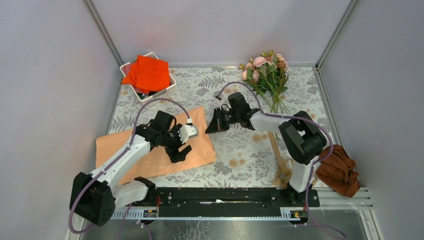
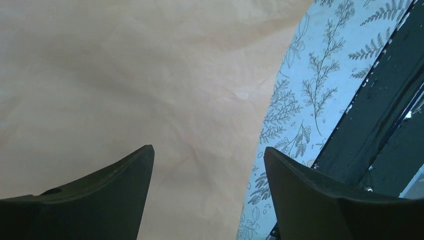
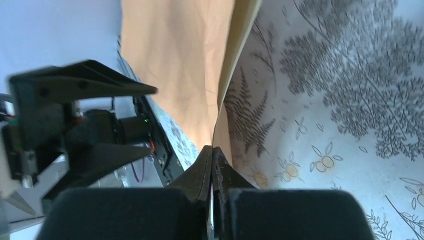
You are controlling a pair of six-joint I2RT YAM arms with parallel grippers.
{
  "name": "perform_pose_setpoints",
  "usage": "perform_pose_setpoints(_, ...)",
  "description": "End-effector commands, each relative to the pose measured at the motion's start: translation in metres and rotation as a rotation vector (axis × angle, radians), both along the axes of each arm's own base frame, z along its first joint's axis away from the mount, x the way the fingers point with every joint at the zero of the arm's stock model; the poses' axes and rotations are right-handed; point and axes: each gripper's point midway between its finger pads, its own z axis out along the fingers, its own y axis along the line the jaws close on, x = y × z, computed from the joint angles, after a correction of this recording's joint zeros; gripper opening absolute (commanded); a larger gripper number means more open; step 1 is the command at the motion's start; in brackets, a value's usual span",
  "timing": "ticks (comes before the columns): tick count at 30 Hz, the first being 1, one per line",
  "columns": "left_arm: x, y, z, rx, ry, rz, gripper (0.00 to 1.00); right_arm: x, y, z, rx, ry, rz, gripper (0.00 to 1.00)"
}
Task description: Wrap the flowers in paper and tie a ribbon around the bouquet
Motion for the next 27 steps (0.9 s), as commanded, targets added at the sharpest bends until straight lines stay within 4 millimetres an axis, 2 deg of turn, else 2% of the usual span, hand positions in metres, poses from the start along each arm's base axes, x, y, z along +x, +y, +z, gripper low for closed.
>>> perform_pose_setpoints(1, 0.021, -0.013, 0.022, 0.019, -0.063, -0.052, 0.88, 0.034, 0.000, 0.082, 0.106, -0.126, -0.074, 0.00)
perform_pose_setpoints(6, 0.039, -0.014, 0.048, 0.045, -0.172, -0.127, 0.99, 0.060, -0.039, 0.107, 0.133, -0.168, -0.224, 0.00)
perform_pose_setpoints(8, 0.041, -0.012, 0.048, 0.060, -0.196, -0.156, 0.99, 0.062, -0.053, 0.105, 0.132, -0.167, -0.266, 0.00)
perform_pose_setpoints(15, 0.030, 0.000, 0.010, 0.130, -0.189, -0.241, 0.99, 0.081, -0.096, 0.086, 0.128, -0.114, -0.367, 0.00)
perform_pose_setpoints(22, 0.056, 0.023, -0.019, 0.278, -0.346, -0.233, 0.98, 0.095, -0.109, 0.061, 0.017, -0.123, -0.356, 0.00)
perform_pose_setpoints(27, 0.060, 0.043, -0.035, 0.398, -0.387, -0.278, 0.87, 0.100, -0.119, 0.051, -0.052, -0.140, -0.371, 0.00)
